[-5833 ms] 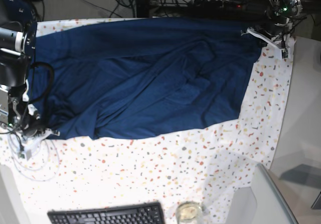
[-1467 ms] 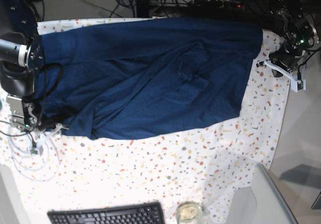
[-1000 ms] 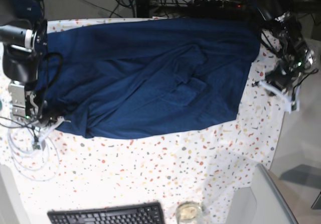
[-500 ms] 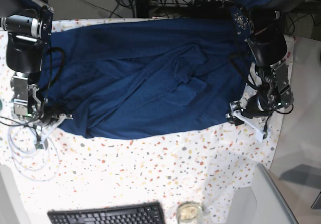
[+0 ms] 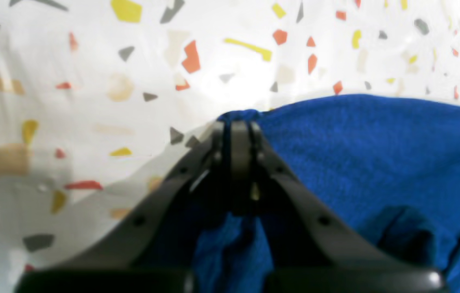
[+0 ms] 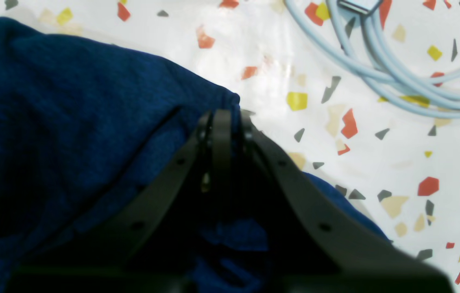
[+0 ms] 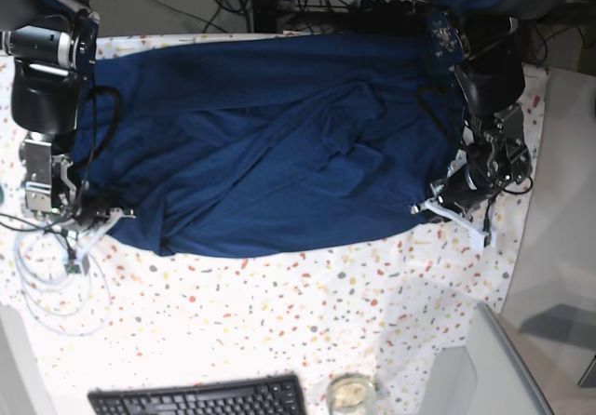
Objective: Layout the t-shirt on the table in an organized manner, then fold the t-shirt properly
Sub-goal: 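Grasp the shirt side edge with the left gripper, then fold the grasped shirt side with the left gripper toward the shirt center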
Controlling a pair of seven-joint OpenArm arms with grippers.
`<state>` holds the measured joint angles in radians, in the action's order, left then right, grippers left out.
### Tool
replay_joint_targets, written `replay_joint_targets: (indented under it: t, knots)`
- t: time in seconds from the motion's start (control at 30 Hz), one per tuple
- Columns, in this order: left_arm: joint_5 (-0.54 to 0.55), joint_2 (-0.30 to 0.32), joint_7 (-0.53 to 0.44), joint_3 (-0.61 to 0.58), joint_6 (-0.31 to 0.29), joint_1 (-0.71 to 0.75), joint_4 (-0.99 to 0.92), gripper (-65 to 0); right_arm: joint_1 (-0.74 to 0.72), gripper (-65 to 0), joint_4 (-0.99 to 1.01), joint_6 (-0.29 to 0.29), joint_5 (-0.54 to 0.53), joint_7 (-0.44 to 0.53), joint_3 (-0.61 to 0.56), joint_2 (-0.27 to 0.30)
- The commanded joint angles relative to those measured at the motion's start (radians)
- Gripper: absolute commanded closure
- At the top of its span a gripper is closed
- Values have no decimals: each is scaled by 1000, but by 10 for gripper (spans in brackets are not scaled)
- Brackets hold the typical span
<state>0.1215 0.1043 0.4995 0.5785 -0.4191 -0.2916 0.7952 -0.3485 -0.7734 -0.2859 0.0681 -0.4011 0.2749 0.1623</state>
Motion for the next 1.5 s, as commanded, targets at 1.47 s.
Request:
replay_joint_targets:
  t: [1.47]
  knots:
    - [-440, -47, -26, -389, 145, 681, 923, 0, -24, 0, -13, -3, -4, 17, -1, 15]
